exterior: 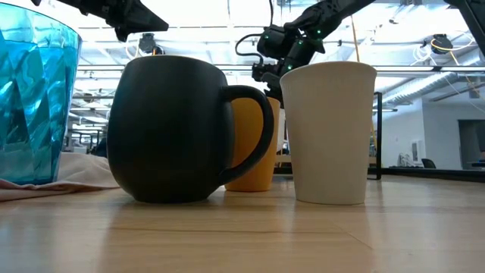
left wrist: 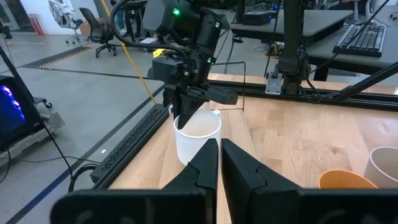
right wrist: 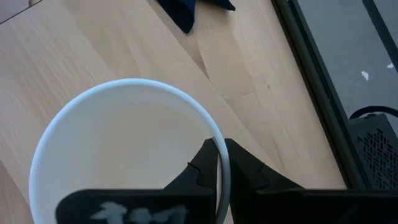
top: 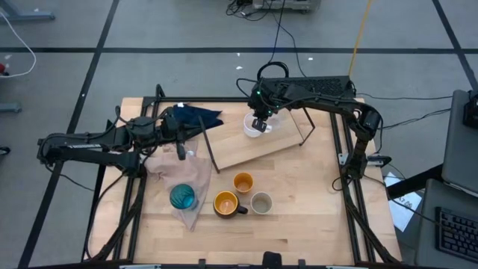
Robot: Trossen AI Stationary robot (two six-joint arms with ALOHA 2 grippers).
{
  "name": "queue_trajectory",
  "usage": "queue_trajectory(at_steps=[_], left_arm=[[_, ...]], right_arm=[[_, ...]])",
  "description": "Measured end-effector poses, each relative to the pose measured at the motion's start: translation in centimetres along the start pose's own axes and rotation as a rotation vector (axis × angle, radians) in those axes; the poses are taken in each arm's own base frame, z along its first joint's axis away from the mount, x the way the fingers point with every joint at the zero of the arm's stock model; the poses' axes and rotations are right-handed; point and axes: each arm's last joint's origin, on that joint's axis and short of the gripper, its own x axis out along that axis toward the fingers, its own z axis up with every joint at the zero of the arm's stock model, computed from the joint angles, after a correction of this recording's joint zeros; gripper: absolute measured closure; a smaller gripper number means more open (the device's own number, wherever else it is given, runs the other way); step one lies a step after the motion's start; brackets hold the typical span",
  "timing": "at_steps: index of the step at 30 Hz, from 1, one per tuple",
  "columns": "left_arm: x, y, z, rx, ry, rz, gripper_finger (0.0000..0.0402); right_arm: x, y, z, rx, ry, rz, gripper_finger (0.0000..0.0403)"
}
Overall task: Stack small to large cups/mugs on shelf
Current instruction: Put the white cup on the shelf
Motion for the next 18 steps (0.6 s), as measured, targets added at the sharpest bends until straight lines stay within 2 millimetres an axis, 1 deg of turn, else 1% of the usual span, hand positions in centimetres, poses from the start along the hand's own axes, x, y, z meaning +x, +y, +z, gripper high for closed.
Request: queue_trajectory(at_steps=[9, 18], left_arm=[[0.0, 0.01, 0.0, 0.0, 0.0, 0.0, 0.038], [0.0, 0.0, 0.0, -0.004, 0.0, 0.0, 0.038]], right_arm=[[-0.01, -0.04, -0.3, -0.005, 0.028, 0.007, 0.04], [-0.01, -0.18, -0.2, -0.012, 0.015, 0.003, 0.04]])
